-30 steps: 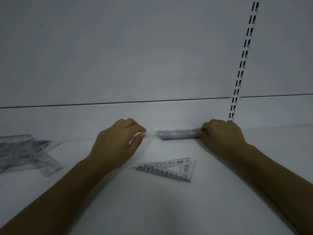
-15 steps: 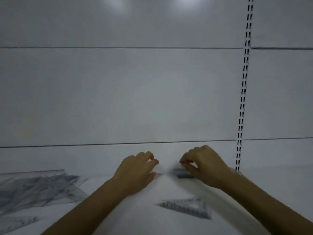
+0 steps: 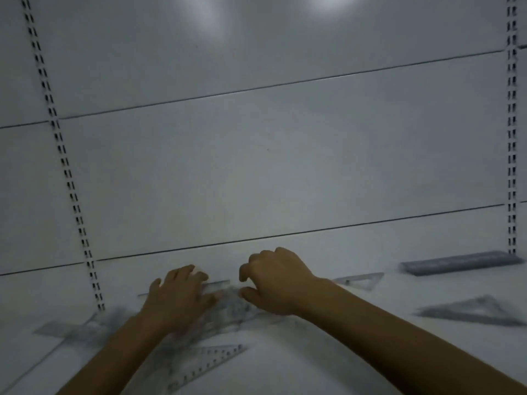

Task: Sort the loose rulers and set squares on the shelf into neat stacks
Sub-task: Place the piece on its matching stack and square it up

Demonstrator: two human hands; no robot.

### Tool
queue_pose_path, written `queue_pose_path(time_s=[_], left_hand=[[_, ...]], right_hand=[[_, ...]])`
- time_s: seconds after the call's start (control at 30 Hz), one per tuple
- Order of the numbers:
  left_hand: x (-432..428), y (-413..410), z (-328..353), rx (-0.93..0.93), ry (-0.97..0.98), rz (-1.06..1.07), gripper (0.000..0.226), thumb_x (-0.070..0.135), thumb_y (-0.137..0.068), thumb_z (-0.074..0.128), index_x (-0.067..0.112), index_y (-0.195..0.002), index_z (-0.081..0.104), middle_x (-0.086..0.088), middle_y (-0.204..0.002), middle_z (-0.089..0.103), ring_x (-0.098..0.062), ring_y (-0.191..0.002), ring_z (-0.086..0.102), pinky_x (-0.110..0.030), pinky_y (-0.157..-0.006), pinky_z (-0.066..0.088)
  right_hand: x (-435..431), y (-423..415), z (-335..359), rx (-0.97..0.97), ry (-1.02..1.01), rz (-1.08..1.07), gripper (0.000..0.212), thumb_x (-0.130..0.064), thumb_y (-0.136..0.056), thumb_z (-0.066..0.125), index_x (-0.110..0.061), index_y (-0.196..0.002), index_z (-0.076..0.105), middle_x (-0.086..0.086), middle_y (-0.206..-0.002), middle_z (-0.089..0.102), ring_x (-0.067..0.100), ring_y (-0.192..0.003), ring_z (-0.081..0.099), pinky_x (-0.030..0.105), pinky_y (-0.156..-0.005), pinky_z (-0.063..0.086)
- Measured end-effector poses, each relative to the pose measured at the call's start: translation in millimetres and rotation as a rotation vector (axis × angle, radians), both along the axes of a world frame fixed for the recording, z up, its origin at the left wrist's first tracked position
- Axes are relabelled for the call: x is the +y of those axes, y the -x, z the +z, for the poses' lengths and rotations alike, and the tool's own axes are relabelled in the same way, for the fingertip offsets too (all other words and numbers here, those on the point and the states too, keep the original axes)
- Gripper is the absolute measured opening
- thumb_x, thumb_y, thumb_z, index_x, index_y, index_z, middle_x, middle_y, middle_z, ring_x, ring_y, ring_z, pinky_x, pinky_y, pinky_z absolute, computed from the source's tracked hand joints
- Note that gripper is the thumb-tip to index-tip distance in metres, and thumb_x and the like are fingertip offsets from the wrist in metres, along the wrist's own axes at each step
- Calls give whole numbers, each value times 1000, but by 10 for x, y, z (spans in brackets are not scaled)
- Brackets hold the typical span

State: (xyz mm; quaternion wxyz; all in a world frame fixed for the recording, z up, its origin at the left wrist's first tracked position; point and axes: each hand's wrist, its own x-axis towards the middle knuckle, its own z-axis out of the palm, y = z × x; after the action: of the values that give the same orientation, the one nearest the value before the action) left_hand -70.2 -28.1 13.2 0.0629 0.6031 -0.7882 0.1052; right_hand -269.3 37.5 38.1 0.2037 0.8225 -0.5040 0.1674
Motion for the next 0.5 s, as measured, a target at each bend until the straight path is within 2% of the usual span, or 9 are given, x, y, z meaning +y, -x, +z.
queue_pose_path(time_s=[0.07,0.13,0.23,0.33,0.4,0.5], left_hand=[[-58,-355,-157,73,-113,35,65,69,-87,28,35,-142,30,1,-156,19,-22,-141,22,-47,-113,21],[-95,-567,-329,168,-184,-9,67,74,-84,20,39,-140,33,5,-152,29,-21,-136,31,-47,-111,24],[-174,-647,-449,233,-151,-39,58,70,-87,22,41,-136,37,7,-145,40,-22,-131,38,-46,-109,27],[-212,-678,-412,260,-110,-83,59,71,-82,26,41,-131,41,4,-135,49,-21,-122,45,-44,-103,34],[-196,-674,-408,306,-53,-162,42,55,-92,36,40,-131,42,4,-130,53,-20,-118,48,-43,-100,37],[-151,-633,-374,393,42,-290,39,32,-96,43,35,-135,41,4,-119,60,-19,-107,54,-38,-90,45]], right_hand=[[-157,-354,-91,-50,-62,-80,45,-43,-96,42,-9,-122,55,12,-121,54,29,-109,51,36,-88,35],[-303,-606,-273,-107,-154,-147,52,-47,-97,38,-7,-130,46,14,-128,47,31,-116,45,38,-94,34],[-439,-783,-609,-161,-343,-224,60,-50,-97,29,-11,-143,29,16,-144,35,31,-129,36,42,-104,28],[-438,-767,-714,-171,-376,-243,55,-51,-97,27,-14,-135,41,15,-137,42,30,-122,41,42,-100,32],[-417,-743,-678,-180,-327,-236,52,-53,-95,33,-16,-127,51,12,-126,50,29,-113,47,39,-96,38],[-414,-754,-611,-311,-318,-192,46,-51,-90,49,-20,-124,57,8,-120,54,24,-108,51,35,-93,42]])
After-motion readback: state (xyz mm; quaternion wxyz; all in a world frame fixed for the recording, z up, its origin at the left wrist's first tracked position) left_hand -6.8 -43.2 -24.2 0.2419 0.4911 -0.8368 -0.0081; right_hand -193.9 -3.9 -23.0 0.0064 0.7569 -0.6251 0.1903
